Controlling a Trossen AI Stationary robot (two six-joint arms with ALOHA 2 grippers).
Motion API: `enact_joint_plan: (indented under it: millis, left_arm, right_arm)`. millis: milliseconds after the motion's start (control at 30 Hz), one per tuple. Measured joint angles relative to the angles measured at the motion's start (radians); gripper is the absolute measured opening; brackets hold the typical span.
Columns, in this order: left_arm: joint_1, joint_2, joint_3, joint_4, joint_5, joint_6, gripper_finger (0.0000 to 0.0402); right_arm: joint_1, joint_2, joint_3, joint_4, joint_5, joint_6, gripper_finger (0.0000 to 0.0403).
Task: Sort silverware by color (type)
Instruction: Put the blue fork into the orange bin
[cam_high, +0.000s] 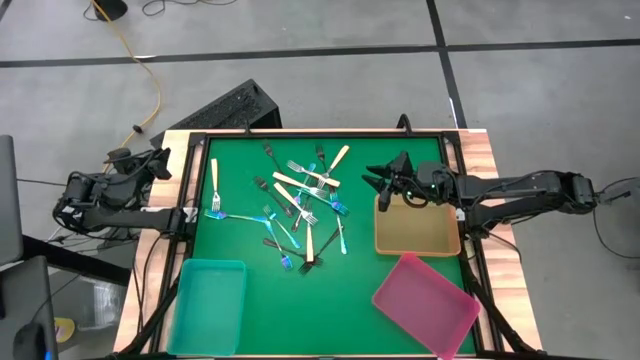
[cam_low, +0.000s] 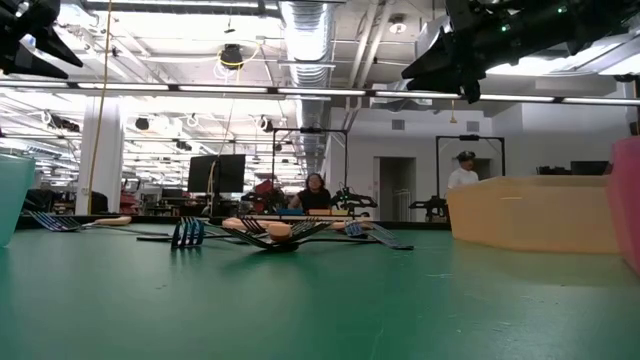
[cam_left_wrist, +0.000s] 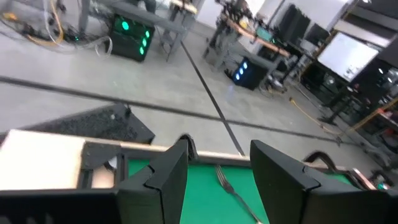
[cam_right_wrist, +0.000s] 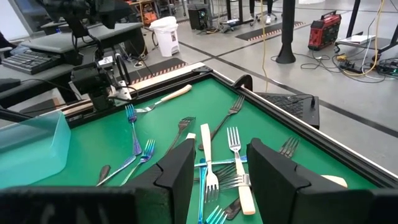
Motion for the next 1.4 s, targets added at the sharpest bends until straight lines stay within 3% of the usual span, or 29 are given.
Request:
enact_joint_plan:
  millis: [500,733,900,1033,1400]
  left_arm:
    - [0.0,0.0,0.0,0.003,0.007,0.005,0.0158]
    - [0.0,0.0,0.0,0.158,0.168,0.251,0.0158]
    - [0.0,0.0,0.0,0.191,0.211,0.343,0.0158]
    - [0.001,0.0,0.0,0.143,0.2,0.322,0.0158]
    - [0.001,0.0,0.0,0.14,0.199,0.317,0.0158]
  right_arm:
    - [0.0,0.0,0.0,-0.026,-0.001,0.032,0.0169]
    - [0.004,0.007,0.066,-0.142,-0.052,-0.04,0.0169]
    - [0.029,0.112,0.203,-0.307,0.008,-0.133,0.0169]
    - [0.041,0.23,0.305,-0.379,0.023,-0.203,0.0178]
    - [0.015,0.549,0.475,-0.423,0.024,-0.227,0.0267]
